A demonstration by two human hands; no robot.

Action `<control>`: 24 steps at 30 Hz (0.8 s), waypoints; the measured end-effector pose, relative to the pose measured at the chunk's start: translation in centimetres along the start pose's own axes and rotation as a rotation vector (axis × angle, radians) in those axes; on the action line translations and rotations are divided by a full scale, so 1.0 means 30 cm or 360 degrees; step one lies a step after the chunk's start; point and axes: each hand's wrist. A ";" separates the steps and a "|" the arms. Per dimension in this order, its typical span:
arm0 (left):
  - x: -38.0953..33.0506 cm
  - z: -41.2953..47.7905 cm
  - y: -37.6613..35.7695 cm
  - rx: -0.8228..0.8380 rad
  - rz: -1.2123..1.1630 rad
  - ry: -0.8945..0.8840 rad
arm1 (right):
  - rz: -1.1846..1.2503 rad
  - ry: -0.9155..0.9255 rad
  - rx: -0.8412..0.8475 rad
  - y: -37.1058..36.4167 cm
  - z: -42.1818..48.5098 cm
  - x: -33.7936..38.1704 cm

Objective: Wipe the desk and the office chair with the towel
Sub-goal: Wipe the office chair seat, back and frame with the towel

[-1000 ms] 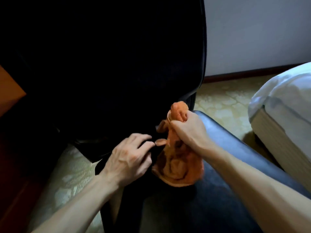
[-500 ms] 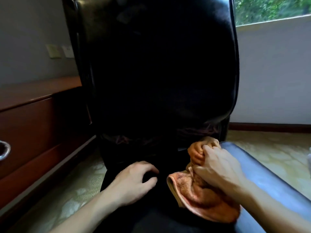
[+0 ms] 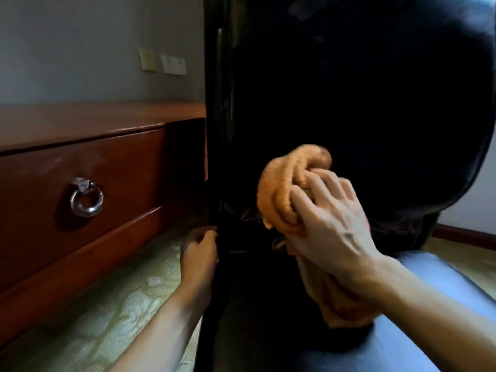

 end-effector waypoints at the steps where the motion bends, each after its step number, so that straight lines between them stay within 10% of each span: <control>1: 0.012 0.015 0.016 0.0031 -0.0048 -0.0003 | -0.0098 0.0115 0.0005 -0.018 0.043 0.010; 7: 0.052 0.149 0.054 0.0276 -0.0234 -0.0222 | -0.0220 0.0414 -0.0055 -0.178 0.161 0.043; 12: 0.121 0.190 0.022 0.0452 -0.0160 -0.0337 | -0.0637 0.0956 0.0783 -0.271 0.029 0.051; 19: 0.132 0.212 0.008 0.0174 -0.0065 -0.0190 | -0.0374 0.0909 0.0370 -0.129 0.122 0.091; 24: 0.131 0.220 0.013 0.0275 -0.0587 -0.0039 | -0.0665 0.0818 0.0709 -0.133 0.182 0.125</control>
Point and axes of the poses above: each hand's wrist, its own z-axis towards the middle knuckle, its own y-axis out of the back of the hand, x = y × z, and after that the axes turned 13 degrees about x, right-handed
